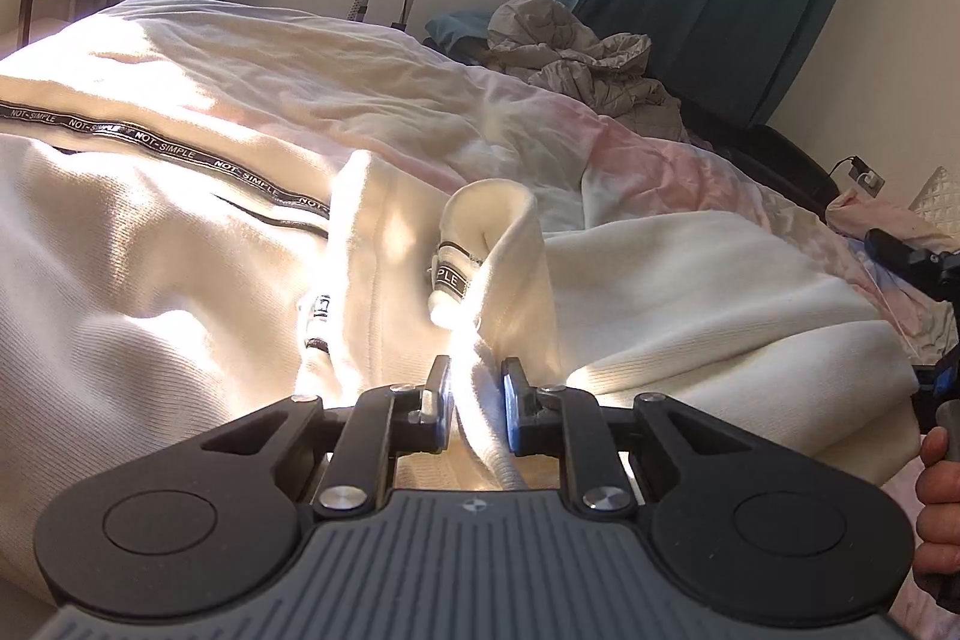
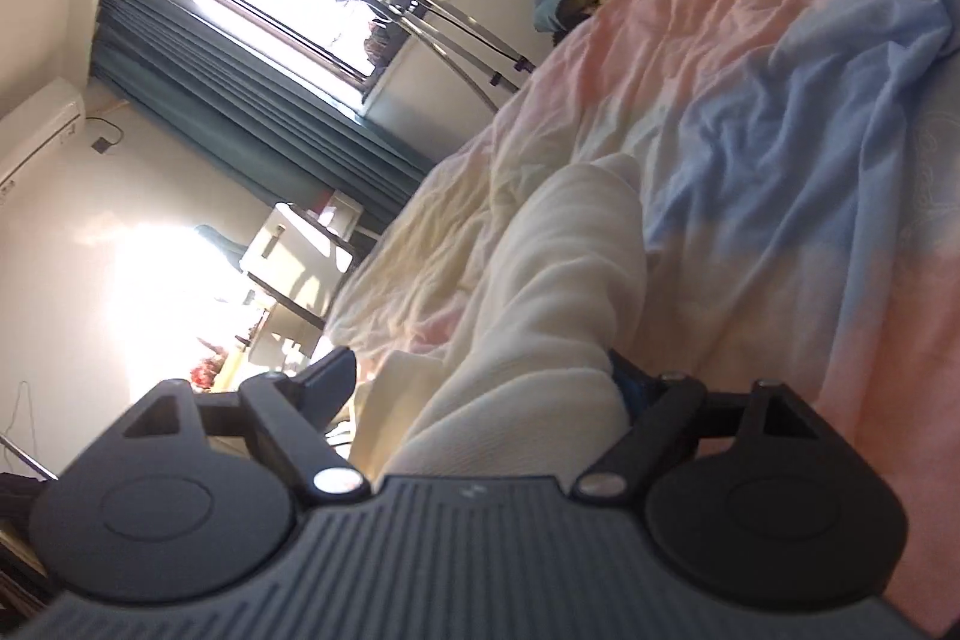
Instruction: Fold clothes
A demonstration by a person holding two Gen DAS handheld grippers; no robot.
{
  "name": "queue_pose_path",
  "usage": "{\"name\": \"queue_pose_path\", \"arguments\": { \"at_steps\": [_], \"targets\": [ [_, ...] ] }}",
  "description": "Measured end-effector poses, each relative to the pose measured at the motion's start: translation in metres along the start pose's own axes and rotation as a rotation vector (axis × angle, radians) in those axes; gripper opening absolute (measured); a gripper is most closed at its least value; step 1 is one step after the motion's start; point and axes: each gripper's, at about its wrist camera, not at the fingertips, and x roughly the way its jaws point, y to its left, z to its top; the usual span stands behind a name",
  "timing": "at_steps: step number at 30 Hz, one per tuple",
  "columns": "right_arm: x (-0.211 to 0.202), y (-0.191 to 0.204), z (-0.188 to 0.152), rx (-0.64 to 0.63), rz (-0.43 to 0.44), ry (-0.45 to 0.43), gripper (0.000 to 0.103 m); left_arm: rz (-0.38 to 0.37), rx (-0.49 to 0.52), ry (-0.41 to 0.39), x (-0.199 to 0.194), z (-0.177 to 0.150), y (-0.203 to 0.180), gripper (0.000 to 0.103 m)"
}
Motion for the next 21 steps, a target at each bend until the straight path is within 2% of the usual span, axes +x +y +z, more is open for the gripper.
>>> {"name": "queue_pose_path", "arguments": {
  "at_steps": [1, 2, 5, 8, 10, 12, 14, 15, 19, 21],
  "targets": [
    [-0.002, 0.003, -0.001, 0.001, 0.042, -0.011, 0.086, 0.0, -0.011, 0.003, 0.001, 0.0, 0.002, 0.02],
    [-0.002, 0.005, -0.002, 0.001, 0.048, -0.013, 0.087, -0.003, -0.017, 0.004, 0.001, 0.0, 0.003, 0.02],
    [0.004, -0.009, -0.007, 0.049, -0.085, 0.013, 0.087, -0.009, -0.018, 0.002, 0.002, -0.001, 0.002, 0.02],
    [0.01, -0.041, -0.018, 0.188, -0.198, 0.057, 0.085, -0.006, -0.005, -0.012, 0.002, -0.003, -0.002, 0.02],
    [0.012, -0.048, -0.022, 0.217, -0.257, 0.076, 0.074, -0.001, 0.016, -0.043, -0.001, -0.005, -0.006, 0.021],
    [0.01, -0.041, -0.022, 0.191, -0.294, 0.055, 0.049, 0.001, 0.037, -0.089, -0.008, -0.007, -0.01, 0.025],
    [0.003, -0.031, -0.019, 0.173, -0.298, 0.012, 0.034, 0.009, 0.043, -0.129, -0.017, -0.009, -0.013, 0.042],
    [0.0, -0.026, -0.017, 0.156, -0.298, -0.007, 0.029, 0.009, 0.042, -0.154, -0.023, -0.01, -0.014, 0.047],
    [-0.015, -0.005, -0.005, 0.058, -0.281, -0.07, 0.024, 0.041, 0.055, -0.245, -0.041, -0.006, -0.019, 0.066],
    [-0.023, 0.006, 0.001, 0.009, -0.272, -0.101, 0.024, 0.075, 0.063, -0.242, -0.036, 0.003, -0.023, 0.072]
  ]
}}
